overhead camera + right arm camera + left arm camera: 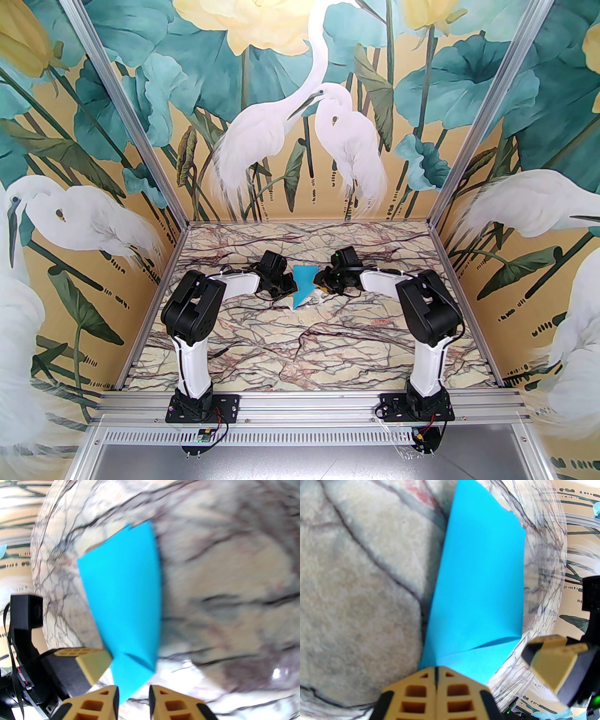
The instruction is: Fold a paper plane with a square sheet of paper (fold left side to right side)
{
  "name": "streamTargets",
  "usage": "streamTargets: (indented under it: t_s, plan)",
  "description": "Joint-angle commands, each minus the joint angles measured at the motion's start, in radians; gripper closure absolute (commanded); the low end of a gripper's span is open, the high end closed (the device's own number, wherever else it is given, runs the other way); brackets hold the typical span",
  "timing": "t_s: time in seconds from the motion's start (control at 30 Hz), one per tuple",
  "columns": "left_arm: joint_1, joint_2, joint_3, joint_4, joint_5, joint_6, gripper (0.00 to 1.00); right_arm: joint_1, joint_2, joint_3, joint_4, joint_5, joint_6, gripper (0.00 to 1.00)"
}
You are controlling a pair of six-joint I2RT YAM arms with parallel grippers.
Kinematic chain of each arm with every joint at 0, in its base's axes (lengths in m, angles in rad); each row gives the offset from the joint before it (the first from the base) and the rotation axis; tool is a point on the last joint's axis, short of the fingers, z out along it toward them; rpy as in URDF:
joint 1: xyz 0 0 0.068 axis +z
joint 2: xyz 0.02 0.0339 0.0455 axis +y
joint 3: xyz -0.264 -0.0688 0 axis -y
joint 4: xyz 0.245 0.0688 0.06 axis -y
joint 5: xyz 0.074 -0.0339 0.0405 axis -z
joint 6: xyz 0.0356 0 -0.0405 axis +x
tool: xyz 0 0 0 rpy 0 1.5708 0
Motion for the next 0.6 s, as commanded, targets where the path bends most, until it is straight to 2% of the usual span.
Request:
streamTargets:
  t_s: [0.0, 0.23, 0.47, 0.57]
  plan:
    - [0.002, 0.051, 0.001, -0.059, -0.019, -0.003, 0.95, -0.006, -0.016, -0.027, 0.017, 0.028, -0.008, 0.73]
    - [0.002, 0.052, 0.001, -0.059, -0.014, -0.005, 0.95, -0.008, 0.027, -0.018, 0.059, 0.001, 0.006, 0.68]
    - [0.002, 0.056, 0.004, -0.055, -0.003, -0.012, 0.95, -0.014, 0.05, -0.029, 0.042, 0.035, 0.026, 0.87]
    - [0.002, 0.054, 0.004, -0.055, -0.004, -0.013, 0.95, -0.015, 0.055, -0.032, 0.04, 0.035, 0.027, 0.88]
